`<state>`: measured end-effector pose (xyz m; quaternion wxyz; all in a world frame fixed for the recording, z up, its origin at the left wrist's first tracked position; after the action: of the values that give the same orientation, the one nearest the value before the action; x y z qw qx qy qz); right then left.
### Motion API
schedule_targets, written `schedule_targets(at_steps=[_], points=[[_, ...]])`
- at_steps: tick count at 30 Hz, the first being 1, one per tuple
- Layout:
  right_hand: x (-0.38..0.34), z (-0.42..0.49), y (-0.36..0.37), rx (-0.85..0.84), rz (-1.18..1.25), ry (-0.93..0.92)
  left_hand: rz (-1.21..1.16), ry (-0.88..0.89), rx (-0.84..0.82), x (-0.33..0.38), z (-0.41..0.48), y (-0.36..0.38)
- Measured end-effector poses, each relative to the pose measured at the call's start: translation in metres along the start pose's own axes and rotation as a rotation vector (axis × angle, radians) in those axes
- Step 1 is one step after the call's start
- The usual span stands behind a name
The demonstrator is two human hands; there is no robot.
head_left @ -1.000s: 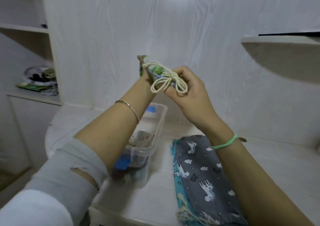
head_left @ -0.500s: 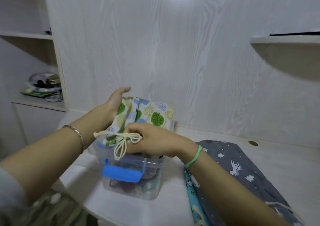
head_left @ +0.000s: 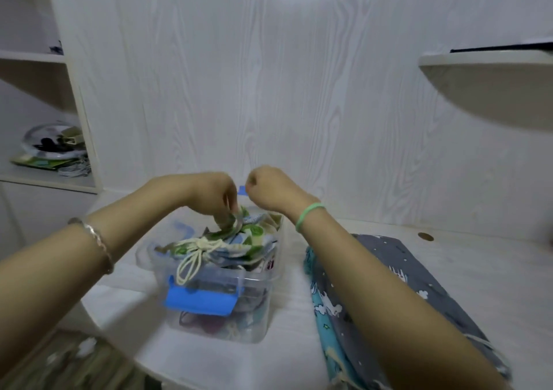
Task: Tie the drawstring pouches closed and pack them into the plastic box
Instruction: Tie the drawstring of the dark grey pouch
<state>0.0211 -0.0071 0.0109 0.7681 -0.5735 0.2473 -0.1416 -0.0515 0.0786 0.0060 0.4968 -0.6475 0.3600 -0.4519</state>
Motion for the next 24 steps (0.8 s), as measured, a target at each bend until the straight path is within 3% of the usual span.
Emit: schedule_targets(at_steps=[2,4,6,11,15,20,24], points=[[-0.001,0.013,0.031,-0.220,-0.198,-0.032,-0.023,-0.043,-0.401,0.003,-0.007,0.033],[0.000,0.016,0.061,-0.510,-0.366,-0.014,0.106,-0.110,-0.566,-0.001,-0.013,0.049],[-0.002,0.017,0.074,-0.673,-0.566,-0.030,0.224,-0.166,-0.578,-0.011,-0.012,0.055],[-0.011,0.014,0.071,-0.769,-0.731,0.014,0.490,-0.236,-0.511,-0.007,-0.010,0.060],[-0.015,0.008,0.064,-0.756,-0.794,-0.028,0.557,-0.219,-0.462,0.020,-0.017,0.062],[-0.019,0.009,0.069,-0.712,-0.846,-0.102,0.627,-0.229,-0.524,0.024,-0.020,0.071],[-0.014,0.012,0.071,-0.721,-0.773,-0.054,0.509,-0.250,-0.457,0.016,-0.019,0.062]])
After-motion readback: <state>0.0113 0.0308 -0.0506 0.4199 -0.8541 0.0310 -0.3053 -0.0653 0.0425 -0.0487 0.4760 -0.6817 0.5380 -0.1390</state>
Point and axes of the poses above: each hand's wrist, its own z-axis towards the middle knuckle, its own y-axis out of the palm, x = y × z, the point moved 5 cm from there along z, towards the middle knuckle, and after that the axes turned 7 degrees about -z, right-handed, at the moved point
